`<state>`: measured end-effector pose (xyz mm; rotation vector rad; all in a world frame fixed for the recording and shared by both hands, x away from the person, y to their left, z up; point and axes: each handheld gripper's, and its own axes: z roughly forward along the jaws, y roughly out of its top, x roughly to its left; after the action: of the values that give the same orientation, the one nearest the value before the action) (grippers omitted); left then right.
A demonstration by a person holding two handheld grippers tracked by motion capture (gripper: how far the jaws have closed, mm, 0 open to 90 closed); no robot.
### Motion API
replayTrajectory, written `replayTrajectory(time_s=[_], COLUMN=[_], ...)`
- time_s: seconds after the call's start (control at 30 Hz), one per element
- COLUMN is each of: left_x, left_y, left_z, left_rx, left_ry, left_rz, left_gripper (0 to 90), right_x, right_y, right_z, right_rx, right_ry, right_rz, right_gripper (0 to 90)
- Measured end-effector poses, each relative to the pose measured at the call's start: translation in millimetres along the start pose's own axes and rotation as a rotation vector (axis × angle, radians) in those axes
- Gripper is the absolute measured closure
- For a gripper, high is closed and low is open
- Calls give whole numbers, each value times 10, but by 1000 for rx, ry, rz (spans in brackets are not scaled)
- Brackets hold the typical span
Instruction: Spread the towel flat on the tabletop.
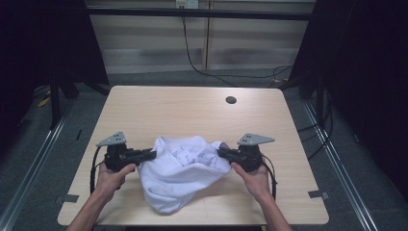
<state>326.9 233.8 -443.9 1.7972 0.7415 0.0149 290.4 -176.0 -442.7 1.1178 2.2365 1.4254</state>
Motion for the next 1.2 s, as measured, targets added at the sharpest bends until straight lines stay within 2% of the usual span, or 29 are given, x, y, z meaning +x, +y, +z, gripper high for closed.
replayTrajectory(time_s=[0.07, 0.13, 0.17, 0.27, 0.33, 0.37, 0.43, 0.53, 0.57, 0.6, 0.67, 0.7, 0.73, 0.77, 0.8, 0.87, 0.9, 0.93, 0.97, 1.0, 1.03, 1.07, 1.1, 1.13, 1.17, 1.2], left_x=[-12, -15, -15, 16, 57, 69, 90, 74, 99, 124, 143, 143, 159, 173, 191, 182, 171, 171, 140, 118, 83, 4, 4, -42, -79, -79], left_y=[89, 216, 216, 326, 378, 392, 448, 508, 630, 700, 849, 849, 943, 1018, 1154, 1320, 1400, 1400, 1498, 1548, 1601, 1622, 1622, 1574, 1416, 1416], left_z=[-52, -138, -138, -265, -370, -406, -511, -522, -537, -536, -508, -508, -488, -481, -476, -486, -498, -498, -524, -543, -573, -620, -620, -621, -596, -596], left_rx=[-13, -41, -41, -83, -113, -123, -150, -160, -194, -215, -212, -212, -210, -215, -238, -262, -275, -275, -287, -296, -312, -339, -339, -331, -305, -305], left_ry=[26, 48, 48, 81, 108, 114, 126, 147, 166, 163, 202, 202, 221, 227, 233, 256, 253, 253, 275, 279, 278, 273, 273, 273, 261, 261], left_rz=[21, 32, 32, 33, 25, 21, 19, 23, 12, 6, 22, 22, 34, 33, 47, 74, 75, 75, 98, 110, 124, 144, 144, 176, 191, 191], left_gripper=[819, 826, 827, 829, 830, 830, 831, 831, 832, 834, 834, 834, 834, 835, 834, 835, 834, 834, 834, 834, 834, 835, 834, 834, 834, 834], right_x=[-53, -89, -89, -143, -168, -225, -267, -261, -258, -271, -315, -348, -348, -393, -476, -519, -530, -530, -533, -519, -519, -473, -473, -462, -439, -439], right_y=[81, 205, 205, 393, 431, 498, 560, 639, 742, 810, 962, 1044, 1044, 1147, 1324, 1487, 1583, 1583, 1677, 1847, 1847, 1945, 1945, 1943, 1835, 1835], right_z=[-89, -180, -180, -305, -343, -420, -483, -508, -507, -496, -481, -476, -476, -475, -465, -470, -482, -482, -504, -572, -572, -656, -656, -677, -698, -698], right_rx=[-35, -51, -51, -65, -72, -93, -113, -114, -119, -118, -128, -138, -138, -151, -160, -182, -194, -194, -214, -268, -268, -319, -319, -325, -318, -318], right_ry=[-13, -39, -39, -107, -118, -134, -137, -150, -160, -167, -187, -193, -193, -199, -214, -232, -245, -245, -256, -262, -262, -264, -264, -265, -259, -259], right_rz=[14, -2, -2, -3, 2, 12, 21, 7, -4, -12, -6, -5, -5, 4, 6, -1, -13, -13, -17, -36, -36, -53, -53, -58, -55, -55], right_gripper=[858, 858, 858, 861, 861, 861, 861, 861, 862, 862, 863, 863, 863, 863, 863, 863, 863, 863, 863, 863, 863, 863, 863, 863, 863, 863])
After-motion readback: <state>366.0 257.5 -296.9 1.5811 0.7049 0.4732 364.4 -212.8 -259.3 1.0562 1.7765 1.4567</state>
